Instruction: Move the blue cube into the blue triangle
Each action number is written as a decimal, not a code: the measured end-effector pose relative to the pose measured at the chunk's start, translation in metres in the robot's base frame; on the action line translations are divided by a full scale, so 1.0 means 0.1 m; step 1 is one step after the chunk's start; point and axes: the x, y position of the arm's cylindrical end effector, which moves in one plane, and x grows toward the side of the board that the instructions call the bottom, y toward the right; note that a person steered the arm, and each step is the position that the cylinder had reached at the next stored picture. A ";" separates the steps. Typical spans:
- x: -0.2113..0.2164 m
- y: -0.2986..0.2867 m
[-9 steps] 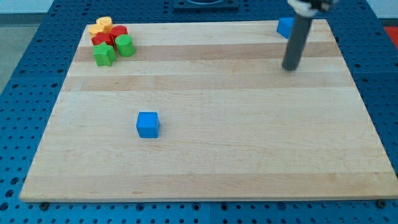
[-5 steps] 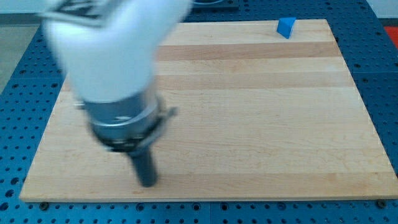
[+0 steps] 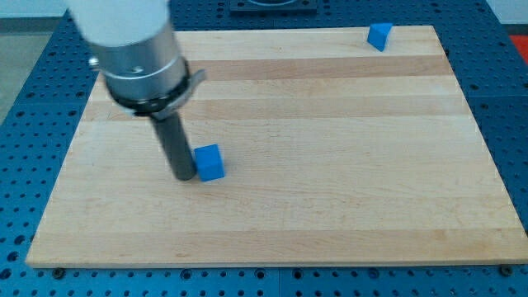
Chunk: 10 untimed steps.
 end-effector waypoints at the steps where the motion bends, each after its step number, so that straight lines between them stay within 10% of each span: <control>1: -0.17 0.50; 5: -0.18 1.38; 10: -1.68 1.88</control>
